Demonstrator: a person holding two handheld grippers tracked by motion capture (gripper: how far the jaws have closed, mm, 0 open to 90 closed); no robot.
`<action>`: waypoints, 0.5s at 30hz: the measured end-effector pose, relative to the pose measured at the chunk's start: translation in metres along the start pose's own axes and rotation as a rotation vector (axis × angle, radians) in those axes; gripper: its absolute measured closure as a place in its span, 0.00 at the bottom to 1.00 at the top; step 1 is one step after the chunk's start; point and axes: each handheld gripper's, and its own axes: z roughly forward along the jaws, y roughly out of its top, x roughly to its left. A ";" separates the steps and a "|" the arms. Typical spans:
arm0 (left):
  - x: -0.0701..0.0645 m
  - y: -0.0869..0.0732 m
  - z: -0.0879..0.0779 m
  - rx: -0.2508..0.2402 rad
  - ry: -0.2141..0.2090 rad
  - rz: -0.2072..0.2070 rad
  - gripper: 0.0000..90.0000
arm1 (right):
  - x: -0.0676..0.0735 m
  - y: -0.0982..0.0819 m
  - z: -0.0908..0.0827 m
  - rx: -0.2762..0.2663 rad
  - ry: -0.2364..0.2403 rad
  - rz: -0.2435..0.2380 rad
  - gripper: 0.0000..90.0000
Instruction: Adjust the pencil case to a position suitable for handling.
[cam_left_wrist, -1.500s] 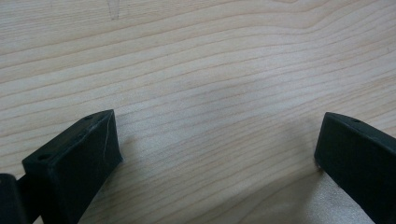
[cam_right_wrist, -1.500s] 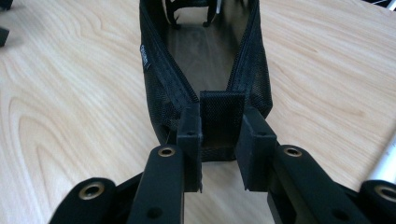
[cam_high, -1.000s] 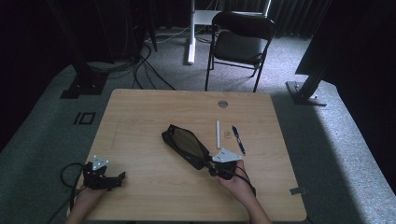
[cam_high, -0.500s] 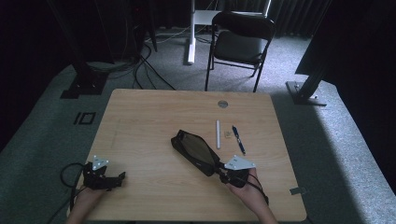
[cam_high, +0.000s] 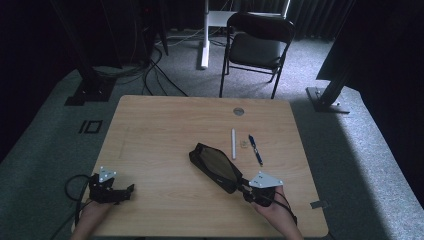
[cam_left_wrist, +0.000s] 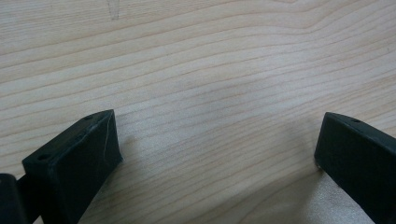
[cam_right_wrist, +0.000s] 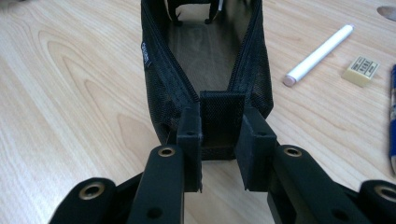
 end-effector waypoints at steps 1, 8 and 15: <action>0.000 0.000 0.000 0.000 0.000 0.000 0.00 | 0.000 -0.001 -0.001 -0.002 -0.002 0.001 0.81; 0.000 0.000 0.000 0.000 0.000 0.000 0.00 | -0.004 -0.009 -0.012 0.002 -0.013 0.012 0.81; 0.000 0.000 0.000 0.000 0.000 0.000 0.00 | -0.005 -0.016 -0.023 0.016 -0.025 0.008 0.81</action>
